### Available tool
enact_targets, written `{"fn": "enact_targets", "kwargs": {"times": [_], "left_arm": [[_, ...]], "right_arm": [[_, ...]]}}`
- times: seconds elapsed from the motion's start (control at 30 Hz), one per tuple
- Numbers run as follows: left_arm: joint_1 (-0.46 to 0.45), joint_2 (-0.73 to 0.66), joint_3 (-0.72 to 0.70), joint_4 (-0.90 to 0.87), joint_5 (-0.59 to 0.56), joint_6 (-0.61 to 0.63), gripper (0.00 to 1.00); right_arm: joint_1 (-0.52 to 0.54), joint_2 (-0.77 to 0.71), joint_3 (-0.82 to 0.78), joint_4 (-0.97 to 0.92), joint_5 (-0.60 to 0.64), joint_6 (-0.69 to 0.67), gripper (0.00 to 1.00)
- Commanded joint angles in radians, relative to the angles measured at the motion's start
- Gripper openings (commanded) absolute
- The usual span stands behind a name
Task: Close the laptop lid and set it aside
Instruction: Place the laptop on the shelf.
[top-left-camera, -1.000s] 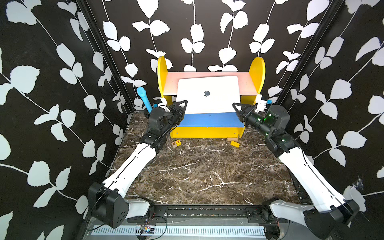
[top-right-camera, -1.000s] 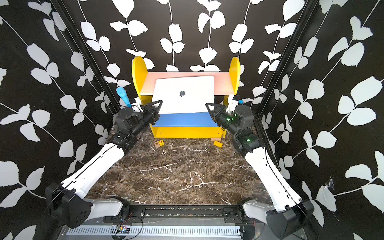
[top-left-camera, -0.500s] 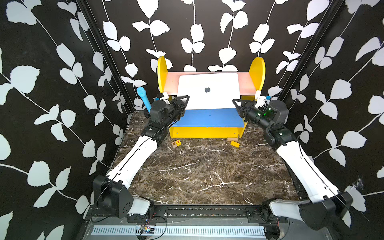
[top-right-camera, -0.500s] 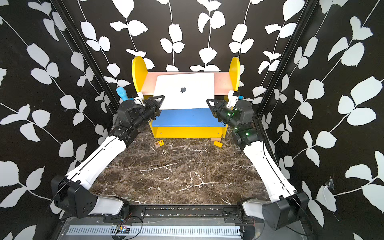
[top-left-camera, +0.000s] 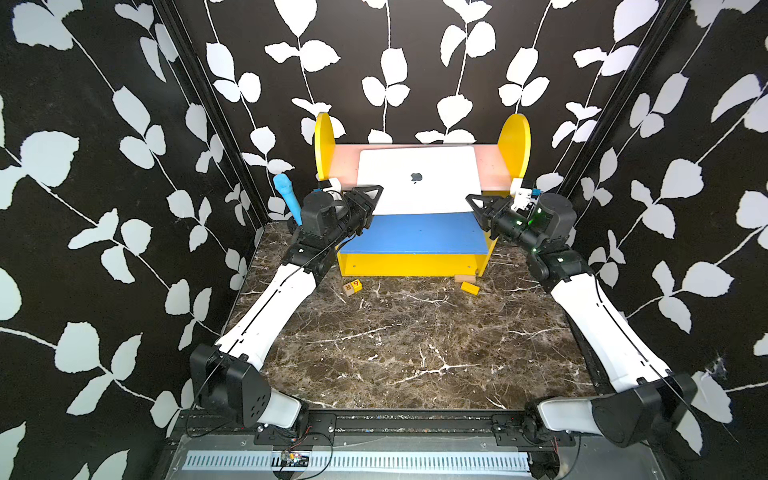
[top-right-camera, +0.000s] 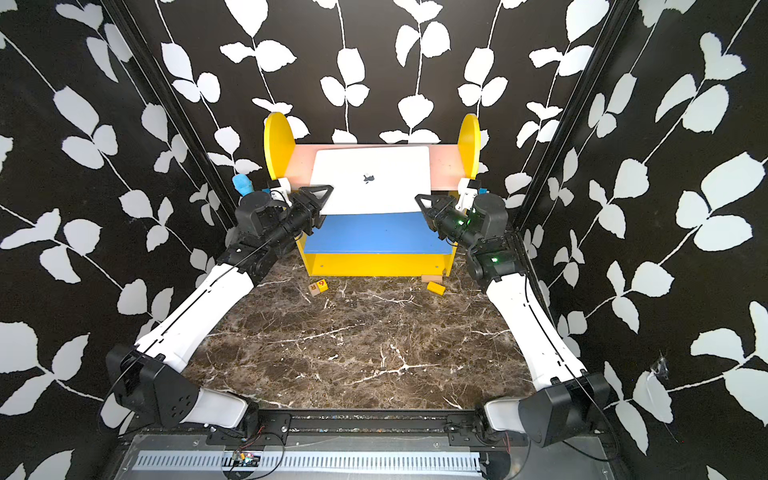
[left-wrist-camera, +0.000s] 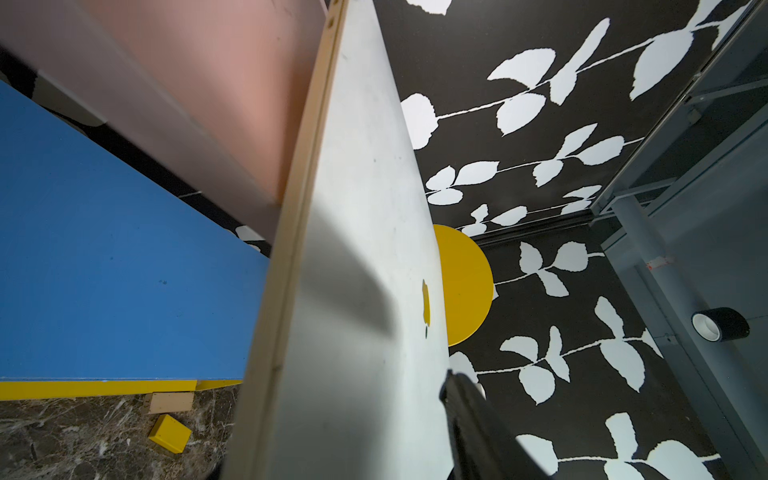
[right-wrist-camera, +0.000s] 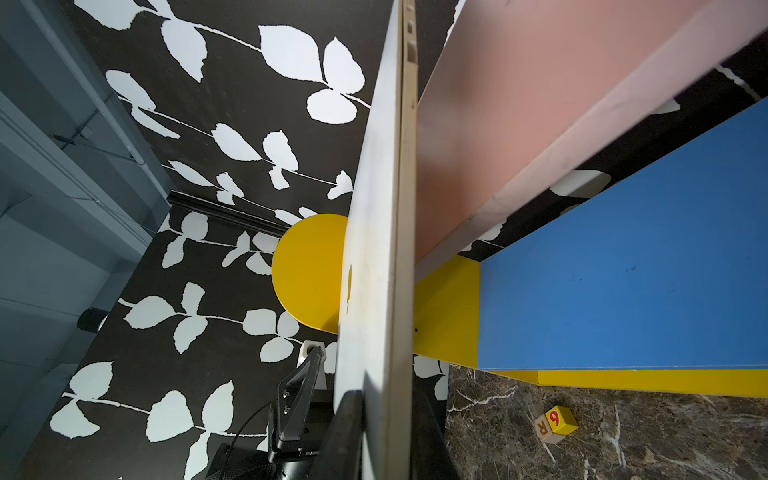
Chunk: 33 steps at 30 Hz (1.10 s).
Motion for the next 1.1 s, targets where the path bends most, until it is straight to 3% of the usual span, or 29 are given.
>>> {"fn": "enact_targets", "kwargs": {"times": [0.0, 0.27, 0.73, 1.07], "left_arm": [[-0.006, -0.002, 0.058, 0.039, 0.081, 0.011, 0.54], [0.016, 0.016, 0.109, 0.019, 0.119, 0.010, 0.55], [0.081, 0.040, 0.142, 0.030, 0.166, -0.014, 0.68], [0.116, 0.055, 0.167, 0.022, 0.185, -0.022, 0.82]], "right_arm": [[0.011, 0.025, 0.035, 0.003, -0.067, -0.069, 0.00], [0.005, 0.056, 0.056, -0.032, -0.018, -0.055, 0.00], [-0.009, 0.078, 0.069, -0.093, 0.113, -0.028, 0.00], [-0.022, 0.097, 0.121, -0.163, 0.177, -0.034, 0.00]]}}
